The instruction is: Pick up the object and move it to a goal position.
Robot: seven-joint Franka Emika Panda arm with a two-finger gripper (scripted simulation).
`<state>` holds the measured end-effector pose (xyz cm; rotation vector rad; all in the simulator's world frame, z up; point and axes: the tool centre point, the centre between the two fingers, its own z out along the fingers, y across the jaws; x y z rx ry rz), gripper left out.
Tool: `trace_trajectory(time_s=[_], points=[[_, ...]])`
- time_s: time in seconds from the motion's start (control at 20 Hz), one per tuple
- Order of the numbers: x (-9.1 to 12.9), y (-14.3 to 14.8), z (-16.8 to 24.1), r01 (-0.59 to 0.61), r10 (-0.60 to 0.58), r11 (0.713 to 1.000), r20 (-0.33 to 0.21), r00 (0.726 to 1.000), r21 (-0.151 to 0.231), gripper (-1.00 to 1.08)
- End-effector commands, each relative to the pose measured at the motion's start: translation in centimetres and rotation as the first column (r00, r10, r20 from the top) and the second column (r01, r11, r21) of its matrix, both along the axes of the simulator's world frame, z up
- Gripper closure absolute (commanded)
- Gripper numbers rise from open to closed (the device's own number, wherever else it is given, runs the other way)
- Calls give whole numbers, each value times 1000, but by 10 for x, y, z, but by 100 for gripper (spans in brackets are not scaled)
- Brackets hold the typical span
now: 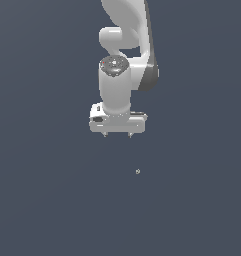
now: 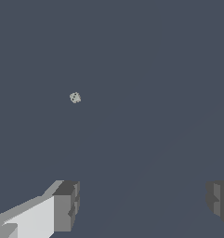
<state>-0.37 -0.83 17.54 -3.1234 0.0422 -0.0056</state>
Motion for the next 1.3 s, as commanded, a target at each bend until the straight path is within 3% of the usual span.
trace_trajectory(time_s=[0.0,0.6,1.25], points=[[0,0,0,0,0,1000,0,1000,0,-92],[-10,30,-13,-84,84,996,-41,996,3,-92],[1,34,-20,42,-42,999,-40,998,3,-92]])
